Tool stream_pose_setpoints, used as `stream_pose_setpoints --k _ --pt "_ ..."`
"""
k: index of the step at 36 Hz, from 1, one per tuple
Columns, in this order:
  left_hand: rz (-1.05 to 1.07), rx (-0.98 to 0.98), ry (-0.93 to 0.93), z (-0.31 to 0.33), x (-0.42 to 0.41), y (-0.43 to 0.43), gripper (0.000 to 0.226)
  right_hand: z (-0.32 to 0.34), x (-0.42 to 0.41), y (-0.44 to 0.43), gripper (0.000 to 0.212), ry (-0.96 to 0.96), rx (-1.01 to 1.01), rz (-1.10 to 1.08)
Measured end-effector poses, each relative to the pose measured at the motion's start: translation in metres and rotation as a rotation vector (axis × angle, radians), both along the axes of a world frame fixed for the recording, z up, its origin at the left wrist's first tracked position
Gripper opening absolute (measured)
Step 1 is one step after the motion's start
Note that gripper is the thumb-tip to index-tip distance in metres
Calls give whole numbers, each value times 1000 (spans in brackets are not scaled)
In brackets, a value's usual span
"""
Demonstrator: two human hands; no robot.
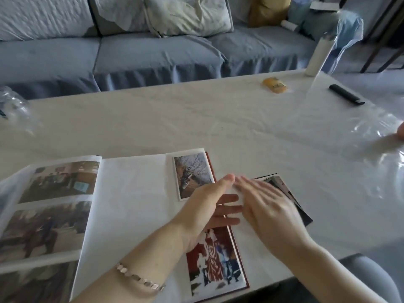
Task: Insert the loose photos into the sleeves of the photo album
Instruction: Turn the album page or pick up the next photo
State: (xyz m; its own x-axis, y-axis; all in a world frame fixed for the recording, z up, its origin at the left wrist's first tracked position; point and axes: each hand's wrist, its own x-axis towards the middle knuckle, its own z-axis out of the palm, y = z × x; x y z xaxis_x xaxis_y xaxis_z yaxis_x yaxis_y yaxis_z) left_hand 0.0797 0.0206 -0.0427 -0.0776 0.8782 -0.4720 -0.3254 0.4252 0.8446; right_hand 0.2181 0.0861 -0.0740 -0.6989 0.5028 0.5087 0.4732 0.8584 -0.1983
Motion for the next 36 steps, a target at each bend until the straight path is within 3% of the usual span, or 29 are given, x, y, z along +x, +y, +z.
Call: stream_pose_setpoints --k 3,5,11,15,19,22,24,27,31,36 --pt "141 -17 19 -6 -2 0 32 -2 -9 -13 40 -81 -93 155" --pt "222 -47 189 -17 -9 -2 23 -5 -12 -16 41 -90 -220 167" --pt "147 -16 293 -13 -25 -8 8 1 -13 -12 65 91 -877 -142" --pt "92 41 532 -10 -21 -1 9 -8 -5 -3 36 320 -1168 -235" --pt "113 20 882 -29 -9 14 38 -14 7 9 24 378 -1127 -348" --pt "-11 -184 1155 -48 1 23 75 -18 20 19 24 327 -1038 -434" --pt "-147 -339 1252 -59 7 26 93 -21 29 24 24 289 -998 -472" --pt "-207 -396 1329 -71 11 25 100 -26 40 27 23 255 -947 -514" --pt "-143 -342 1258 -71 9 23 96 -28 46 32 23 268 -969 -546" --pt "46 -163 950 -58 -6 13 77 -26 46 35 24 358 -1050 -558"
